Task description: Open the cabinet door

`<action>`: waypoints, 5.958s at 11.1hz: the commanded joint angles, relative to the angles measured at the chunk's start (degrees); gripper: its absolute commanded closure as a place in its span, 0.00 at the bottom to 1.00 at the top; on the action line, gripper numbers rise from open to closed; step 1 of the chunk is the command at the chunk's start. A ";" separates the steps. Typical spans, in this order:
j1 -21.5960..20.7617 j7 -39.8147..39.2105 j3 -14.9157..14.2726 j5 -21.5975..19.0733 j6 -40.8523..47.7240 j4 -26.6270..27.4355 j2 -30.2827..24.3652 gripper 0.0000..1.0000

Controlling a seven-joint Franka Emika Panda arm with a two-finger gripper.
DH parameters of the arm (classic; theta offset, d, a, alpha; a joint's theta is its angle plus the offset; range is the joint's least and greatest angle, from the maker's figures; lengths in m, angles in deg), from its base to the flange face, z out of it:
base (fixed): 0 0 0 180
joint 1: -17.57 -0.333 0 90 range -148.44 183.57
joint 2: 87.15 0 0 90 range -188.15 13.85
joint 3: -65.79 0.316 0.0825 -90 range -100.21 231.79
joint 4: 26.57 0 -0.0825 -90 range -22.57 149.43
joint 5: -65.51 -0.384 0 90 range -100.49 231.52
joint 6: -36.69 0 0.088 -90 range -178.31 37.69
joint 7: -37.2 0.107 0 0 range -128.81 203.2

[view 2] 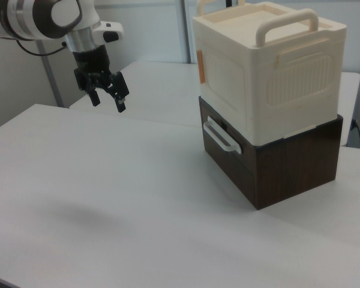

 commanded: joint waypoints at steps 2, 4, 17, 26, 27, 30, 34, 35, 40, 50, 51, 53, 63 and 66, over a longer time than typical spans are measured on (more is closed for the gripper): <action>-0.57 -1.08 -0.28 -1.14 -1.53 1.13 -0.44 0.00; -0.57 -1.25 -0.28 -1.14 -1.53 1.13 -0.44 0.00; 0.04 -1.60 -0.37 -1.49 -1.36 1.05 -0.53 0.00; 2.24 -4.95 -0.81 3.95 -6.06 -5.80 0.26 0.00; 2.42 -4.59 -0.98 4.05 -9.93 -5.81 0.35 0.01; 3.03 -2.68 -1.51 5.97 -24.77 -5.81 1.84 0.54; 2.59 21.12 -0.81 26.07 -43.95 -3.63 5.09 0.64; 2.77 22.03 -0.81 28.63 -46.33 -2.39 5.18 0.61; 2.68 27.63 -0.81 38.38 -54.35 0.96 8.86 0.39; 6.63 59.46 -1.51 55.20 -64.28 -5.54 17.74 0.50; 6.55 60.44 -1.51 55.20 -64.29 -5.98 18.10 0.50; 6.55 60.80 -1.51 55.29 -64.29 -6.42 18.45 0.55; 7.25 60.54 -1.78 55.90 -64.20 -7.66 19.51 0.87; 7.34 60.28 -1.78 57.04 -64.20 -7.57 19.42 0.95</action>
